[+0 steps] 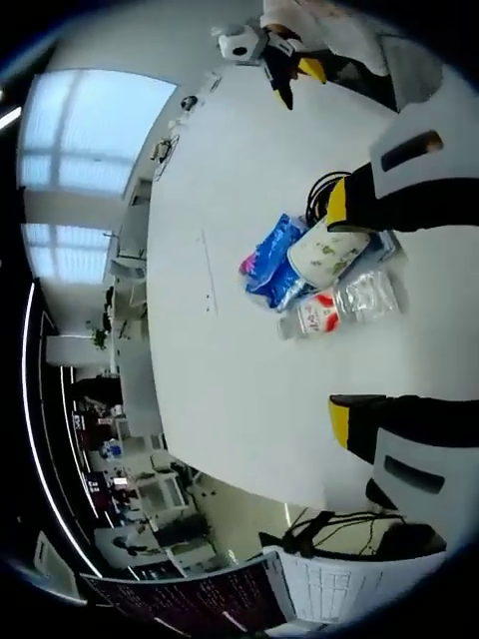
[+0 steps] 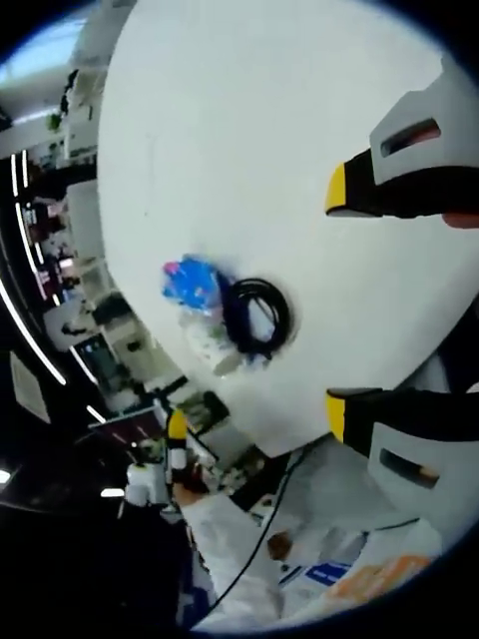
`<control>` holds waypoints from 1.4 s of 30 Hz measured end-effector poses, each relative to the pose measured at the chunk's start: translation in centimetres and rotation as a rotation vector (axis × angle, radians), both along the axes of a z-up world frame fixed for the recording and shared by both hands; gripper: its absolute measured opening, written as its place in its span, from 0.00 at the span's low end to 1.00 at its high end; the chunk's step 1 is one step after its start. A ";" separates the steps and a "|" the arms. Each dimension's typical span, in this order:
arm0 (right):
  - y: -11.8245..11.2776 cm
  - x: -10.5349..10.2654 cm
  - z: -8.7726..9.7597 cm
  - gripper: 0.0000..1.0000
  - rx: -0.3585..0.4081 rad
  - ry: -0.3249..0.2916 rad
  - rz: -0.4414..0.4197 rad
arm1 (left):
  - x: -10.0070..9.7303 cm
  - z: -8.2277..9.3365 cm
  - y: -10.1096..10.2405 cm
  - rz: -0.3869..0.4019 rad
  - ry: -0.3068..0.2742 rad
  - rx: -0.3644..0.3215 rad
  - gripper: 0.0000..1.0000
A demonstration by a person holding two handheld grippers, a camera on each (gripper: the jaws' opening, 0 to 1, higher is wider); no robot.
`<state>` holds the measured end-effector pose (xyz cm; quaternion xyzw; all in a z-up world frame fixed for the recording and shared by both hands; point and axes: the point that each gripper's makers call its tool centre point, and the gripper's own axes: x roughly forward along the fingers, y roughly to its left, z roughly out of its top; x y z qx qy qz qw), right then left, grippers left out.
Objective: Arrange the tabletop items into an orderly group along one side of the table until the central work area is clear of visible clutter.
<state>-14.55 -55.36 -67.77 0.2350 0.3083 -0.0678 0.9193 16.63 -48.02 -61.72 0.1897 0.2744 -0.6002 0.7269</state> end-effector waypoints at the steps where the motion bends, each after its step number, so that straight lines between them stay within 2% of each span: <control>1: 0.1 0.0 -0.2 0.68 0.004 0.006 0.000 | 0.3 -0.1 -0.2 -0.004 0.002 0.015 0.66; 3: 0.3 0.0 -0.7 0.67 0.008 0.017 0.004 | 0.8 -0.7 -0.2 0.003 0.011 0.077 0.64; 4: 0.4 0.0 -0.8 0.67 0.011 0.019 0.004 | 1.0 -0.5 -0.7 0.002 0.020 0.064 0.65; 6: 0.6 -0.1 -1.1 0.67 0.020 0.026 0.004 | 0.8 -0.7 -1.5 0.016 0.095 0.064 0.65; 7: 0.6 -0.1 -1.1 0.67 0.023 0.028 0.002 | 1.1 -0.8 -2.0 0.023 0.107 0.071 0.65; 11: 0.8 0.0 -1.3 0.67 0.039 0.029 -0.013 | 1.6 -1.8 -3.6 0.007 0.117 0.129 0.63; 17: 1.2 -0.2 -2.0 0.67 0.064 0.040 -0.023 | 1.8 -3.0 -7.4 -0.010 0.164 0.126 0.65; 20: 1.2 -0.5 -2.1 0.67 0.076 0.044 -0.038 | 2.2 -4.2 -8.7 -0.027 0.152 0.169 0.62; 22: 1.0 -0.6 -2.2 0.66 0.082 0.044 -0.051 | 2.7 -5.4 -8.9 -0.030 0.132 0.228 0.58; 26: 0.8 -1.0 -2.7 0.64 0.102 0.052 -0.070 | 3.9 -6.9 -10.1 0.005 0.120 0.248 0.52; 28: 0.8 -1.3 -2.9 0.64 0.110 0.055 -0.085 | 3.9 -7.7 -10.8 0.026 0.153 0.258 0.49; 33: 0.5 -2.3 -3.7 0.63 0.138 0.073 -0.129 | 3.6 -9.9 -12.0 0.075 0.235 0.295 0.47; 36: 0.2 -2.7 -4.0 0.62 0.156 0.073 -0.156 | 3.6 -11.0 -12.4 0.089 0.252 0.312 0.46; 38: 0.0 -2.8 -4.1 0.61 0.165 0.073 -0.171 | 3.8 -11.8 -12.5 0.099 0.243 0.337 0.43; 42: -0.6 -2.5 -3.5 0.55 0.156 0.041 -0.198 | 4.0 -12.7 -12.7 0.113 0.252 0.361 0.42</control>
